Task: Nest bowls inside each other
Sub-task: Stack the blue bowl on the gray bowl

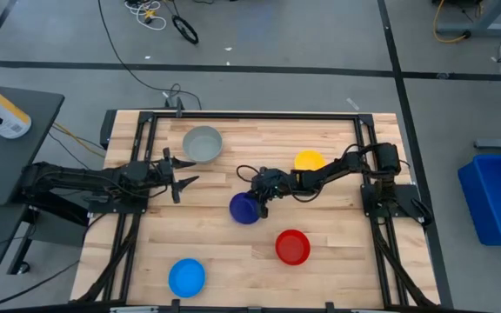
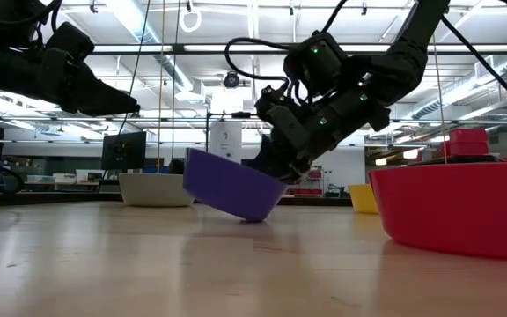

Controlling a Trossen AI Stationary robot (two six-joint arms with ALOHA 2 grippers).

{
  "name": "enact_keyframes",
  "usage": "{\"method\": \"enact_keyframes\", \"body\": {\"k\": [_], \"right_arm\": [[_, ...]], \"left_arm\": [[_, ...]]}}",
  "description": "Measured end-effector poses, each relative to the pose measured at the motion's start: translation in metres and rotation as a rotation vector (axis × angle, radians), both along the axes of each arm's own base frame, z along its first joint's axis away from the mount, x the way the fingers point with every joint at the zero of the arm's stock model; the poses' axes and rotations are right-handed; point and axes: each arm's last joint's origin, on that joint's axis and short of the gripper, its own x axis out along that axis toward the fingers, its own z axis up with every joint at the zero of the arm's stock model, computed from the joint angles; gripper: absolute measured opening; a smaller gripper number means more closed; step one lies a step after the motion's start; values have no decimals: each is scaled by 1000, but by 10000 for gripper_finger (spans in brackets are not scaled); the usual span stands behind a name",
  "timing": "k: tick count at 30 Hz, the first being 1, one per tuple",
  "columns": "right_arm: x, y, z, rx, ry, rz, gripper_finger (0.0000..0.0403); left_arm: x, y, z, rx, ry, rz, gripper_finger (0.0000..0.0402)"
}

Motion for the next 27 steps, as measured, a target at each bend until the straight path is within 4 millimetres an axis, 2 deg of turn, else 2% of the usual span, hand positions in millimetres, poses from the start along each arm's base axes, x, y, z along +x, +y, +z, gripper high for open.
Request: {"method": "enact_keyframes", "body": {"k": [5,13,20,27], "right_arm": [[13,-3,14,-58,-69,8,4],[35,-26,47,-156,-222,-23,2],[42,-51,63,-201,-281,-60,2],[40,-64,64,-204,-288,-87,1]], "left_arm": [[0,0,0,15,2,6,228],[-1,2,-3,72,56,67,228],[-7,9,-3,198,128,331,228],[-15,9,31,257,56,359,228]]}}
